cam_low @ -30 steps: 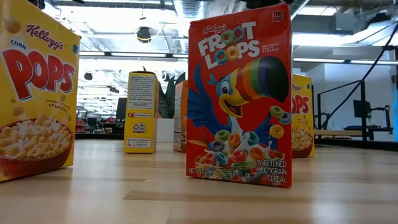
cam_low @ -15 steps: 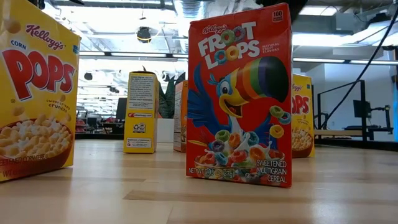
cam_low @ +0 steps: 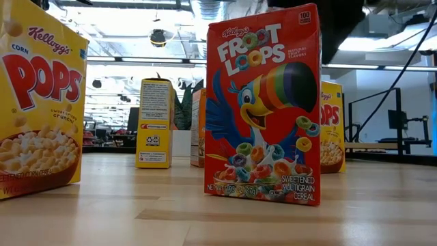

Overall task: Stack cereal on shelf
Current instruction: Put the top right yellow cereal box on the shelf

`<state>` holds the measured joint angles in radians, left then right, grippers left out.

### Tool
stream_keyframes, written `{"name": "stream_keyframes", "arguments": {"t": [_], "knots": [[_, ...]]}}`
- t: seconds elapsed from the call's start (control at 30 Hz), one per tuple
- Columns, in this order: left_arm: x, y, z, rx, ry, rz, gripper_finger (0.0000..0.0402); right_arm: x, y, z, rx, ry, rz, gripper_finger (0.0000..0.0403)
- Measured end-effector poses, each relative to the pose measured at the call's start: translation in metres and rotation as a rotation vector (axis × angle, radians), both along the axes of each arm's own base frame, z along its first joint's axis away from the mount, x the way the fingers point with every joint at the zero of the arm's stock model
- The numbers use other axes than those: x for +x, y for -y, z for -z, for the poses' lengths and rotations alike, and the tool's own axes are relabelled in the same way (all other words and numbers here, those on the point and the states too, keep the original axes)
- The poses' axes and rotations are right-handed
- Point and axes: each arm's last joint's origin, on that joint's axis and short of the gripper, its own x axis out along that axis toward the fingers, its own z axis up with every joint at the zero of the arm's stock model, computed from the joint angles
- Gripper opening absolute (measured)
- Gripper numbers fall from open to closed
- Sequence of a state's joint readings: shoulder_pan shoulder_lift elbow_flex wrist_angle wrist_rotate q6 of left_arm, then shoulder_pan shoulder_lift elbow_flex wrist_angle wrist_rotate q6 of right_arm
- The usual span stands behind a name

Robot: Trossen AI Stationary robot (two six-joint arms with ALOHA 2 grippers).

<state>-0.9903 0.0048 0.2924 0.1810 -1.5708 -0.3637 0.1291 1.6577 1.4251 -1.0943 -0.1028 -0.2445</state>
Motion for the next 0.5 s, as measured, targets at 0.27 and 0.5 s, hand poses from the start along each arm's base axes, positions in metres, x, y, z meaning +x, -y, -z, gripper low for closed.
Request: {"name": "stream_keyframes", "arguments": {"t": [0.27, 0.5], "knots": [[0.0, 0.0, 0.0, 0.0, 0.0, 0.0, 0.0359, -0.001, 0.0, 0.026, 0.009, -0.007, 0.032, 0.0265], [0.0, 0.0, 0.0, 0.0, 0.0, 0.0, 0.0359, -0.002, 0.0, 0.031, 0.009, -0.006, 0.035, 0.0258]]}}
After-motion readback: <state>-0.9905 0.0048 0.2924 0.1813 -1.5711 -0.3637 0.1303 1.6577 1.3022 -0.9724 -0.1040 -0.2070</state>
